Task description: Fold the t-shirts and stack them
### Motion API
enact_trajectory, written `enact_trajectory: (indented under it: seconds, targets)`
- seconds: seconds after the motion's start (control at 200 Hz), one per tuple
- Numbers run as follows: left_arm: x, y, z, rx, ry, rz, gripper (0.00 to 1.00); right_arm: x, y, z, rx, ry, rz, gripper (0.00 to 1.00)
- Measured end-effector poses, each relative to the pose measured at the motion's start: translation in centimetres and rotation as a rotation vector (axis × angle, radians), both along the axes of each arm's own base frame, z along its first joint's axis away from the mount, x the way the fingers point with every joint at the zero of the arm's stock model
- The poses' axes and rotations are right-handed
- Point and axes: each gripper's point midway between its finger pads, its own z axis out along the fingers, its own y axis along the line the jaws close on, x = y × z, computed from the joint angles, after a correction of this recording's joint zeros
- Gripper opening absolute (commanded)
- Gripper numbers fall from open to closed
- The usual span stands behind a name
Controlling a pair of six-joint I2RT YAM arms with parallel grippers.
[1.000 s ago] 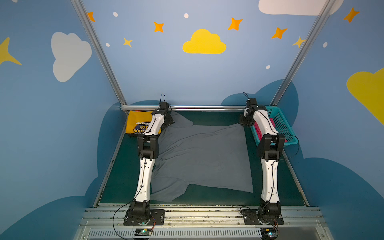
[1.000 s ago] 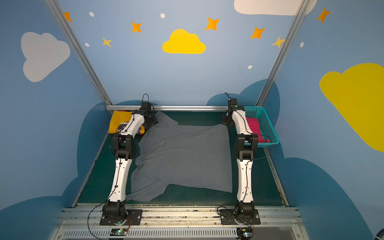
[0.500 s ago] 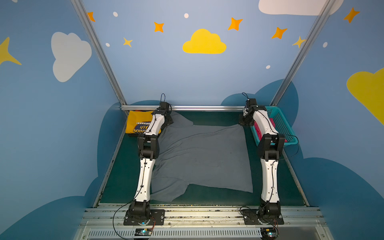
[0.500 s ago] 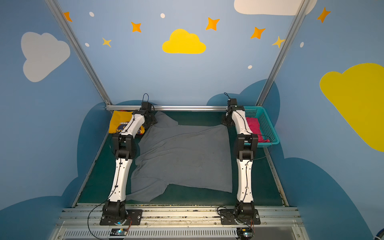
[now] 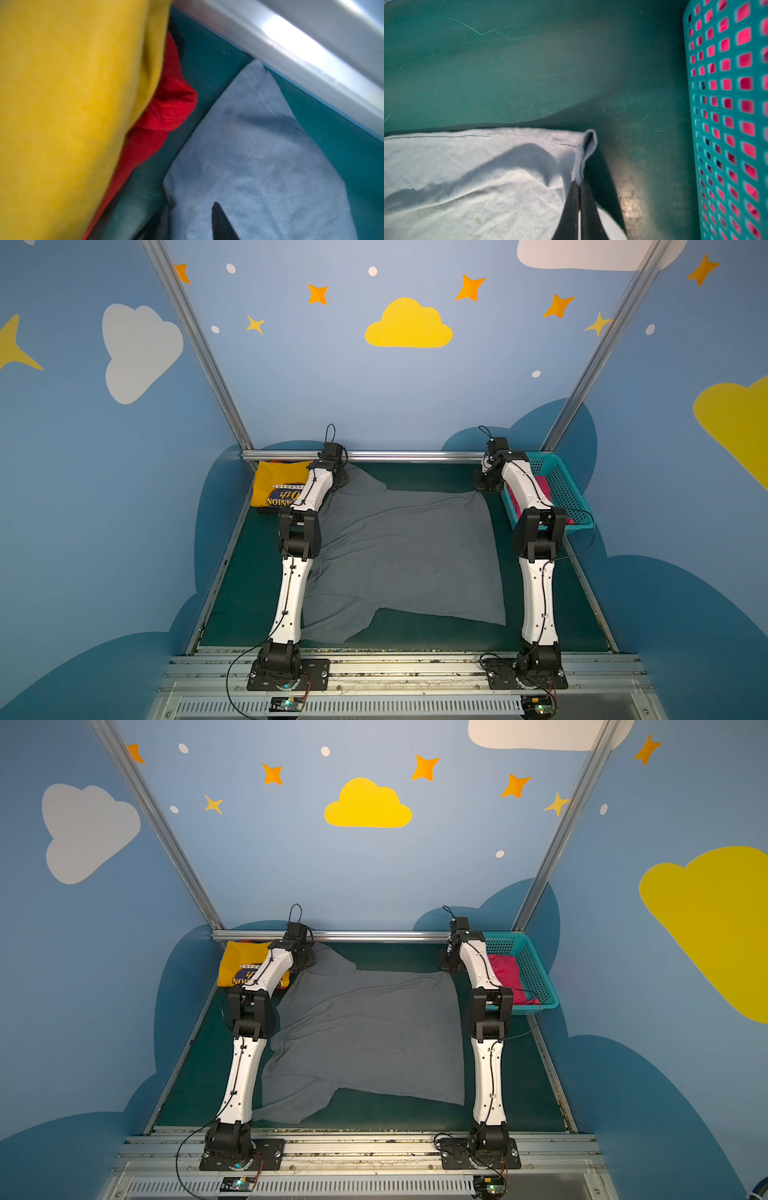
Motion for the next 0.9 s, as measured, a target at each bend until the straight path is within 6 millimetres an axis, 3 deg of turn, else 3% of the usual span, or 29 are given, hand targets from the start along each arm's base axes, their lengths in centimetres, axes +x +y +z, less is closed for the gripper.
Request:
enact_trajectory:
  seconds: [0.19, 0.531, 0.751, 0.901]
  targets:
    - [0.0, 0.3, 0.0, 0.016, 0.001, 0.003, 0.05, -0.1, 0.0, 0.0, 0.000, 0.003, 0.002, 0.00]
    - [-1.0, 0.6, 0.0, 0.043, 0.033, -0.018, 0.05, -0.8, 0.4, 0.4, 0.016, 0.014, 0.030, 0.00]
    - [-2.0, 0.9, 3.1, 0.052, 0.012, -0.023, 0.05, -2.1, 0.3, 2.2, 0.010, 0.005, 0.049, 0.00]
    - [-3.7, 1.3, 4.9, 0.058, 0.010, -0.018, 0.05, -3.5, 0.1, 2.8, 0.005, 0.012, 0.053, 0.00]
